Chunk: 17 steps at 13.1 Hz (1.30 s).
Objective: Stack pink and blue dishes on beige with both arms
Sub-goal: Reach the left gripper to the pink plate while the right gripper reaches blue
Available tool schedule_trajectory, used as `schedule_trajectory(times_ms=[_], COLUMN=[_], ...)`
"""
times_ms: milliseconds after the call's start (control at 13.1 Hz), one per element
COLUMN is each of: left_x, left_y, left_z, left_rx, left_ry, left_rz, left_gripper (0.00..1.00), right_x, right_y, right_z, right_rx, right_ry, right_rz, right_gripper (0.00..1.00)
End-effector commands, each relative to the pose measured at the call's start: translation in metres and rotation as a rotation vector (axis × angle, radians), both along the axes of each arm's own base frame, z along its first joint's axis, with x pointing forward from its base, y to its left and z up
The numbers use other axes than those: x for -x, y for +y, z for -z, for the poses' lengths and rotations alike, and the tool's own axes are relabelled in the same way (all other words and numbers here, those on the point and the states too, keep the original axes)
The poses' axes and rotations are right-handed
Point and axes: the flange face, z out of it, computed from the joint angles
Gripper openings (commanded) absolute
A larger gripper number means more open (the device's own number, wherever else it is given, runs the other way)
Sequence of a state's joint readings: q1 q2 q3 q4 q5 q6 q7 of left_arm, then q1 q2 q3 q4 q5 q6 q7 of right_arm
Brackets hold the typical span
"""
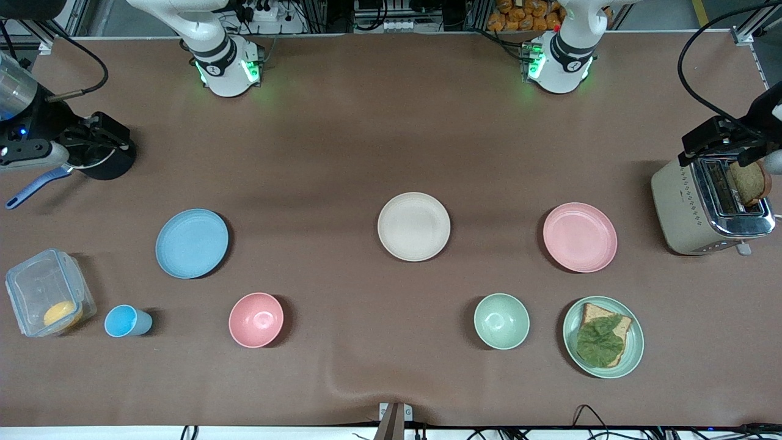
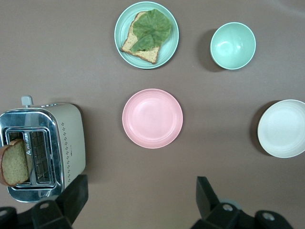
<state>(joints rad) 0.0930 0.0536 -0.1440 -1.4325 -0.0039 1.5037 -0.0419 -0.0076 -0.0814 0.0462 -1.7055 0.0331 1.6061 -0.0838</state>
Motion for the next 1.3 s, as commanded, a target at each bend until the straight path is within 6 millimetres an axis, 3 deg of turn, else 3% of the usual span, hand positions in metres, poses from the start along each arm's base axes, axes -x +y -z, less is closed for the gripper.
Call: schedule_trajectory(times_ms=[0,229,305,381,533,686,838,914,1067,1219], left_x=[0.006,0.004,0.001,-0.002,-0.008,-0.011,-0.006,-0.004,-0.006,-0.013], left_y=[-0.002,0.015,0.017,0.016,0.025,0.057,0.089,0.102,0.106,0.112], left_z=[-0.004,-0.004,0.003,0.024,0.085,0.153,0.233,0.271,0.334,0.385], left_rx=[-0.014,-0.115,-0.117,-0.107,-0.120,-0.102,-0.083,-0.068,-0.045,-0.020], left_ry=[-0.006,-0.010,0.006,0.053,0.088,0.074,0.045,0.026,0.019,0.016], left_rz=[0.001,-0.009,0.011,0.011,-0.011,-0.083,-0.151,-0.171,-0.194,-0.244], left_gripper=[1.00,1.00,1.00,1.00,1.00,1.00,1.00,1.00,1.00,1.00], right_x=[0.001,-0.001,-0.002,-0.003,-0.005,-0.009,-0.015,-0.019,-0.032,-0.047], right_y=[-0.002,-0.004,-0.004,-0.004,-0.004,-0.011,-0.023,-0.032,-0.048,-0.076], right_z=[0.004,0.009,0.011,0.012,0.017,0.025,0.040,0.050,0.078,0.115], right_rx=[0.008,0.006,0.006,0.006,0.008,0.006,0.004,0.001,-0.005,-0.019], right_ry=[0.008,0.017,0.020,0.022,0.031,0.048,0.077,0.095,0.134,0.173], right_rz=[0.002,0.006,0.006,0.006,0.005,0.018,0.039,0.053,0.081,0.128], right_gripper=[1.00,1.00,1.00,1.00,1.00,1.00,1.00,1.00,1.00,1.00])
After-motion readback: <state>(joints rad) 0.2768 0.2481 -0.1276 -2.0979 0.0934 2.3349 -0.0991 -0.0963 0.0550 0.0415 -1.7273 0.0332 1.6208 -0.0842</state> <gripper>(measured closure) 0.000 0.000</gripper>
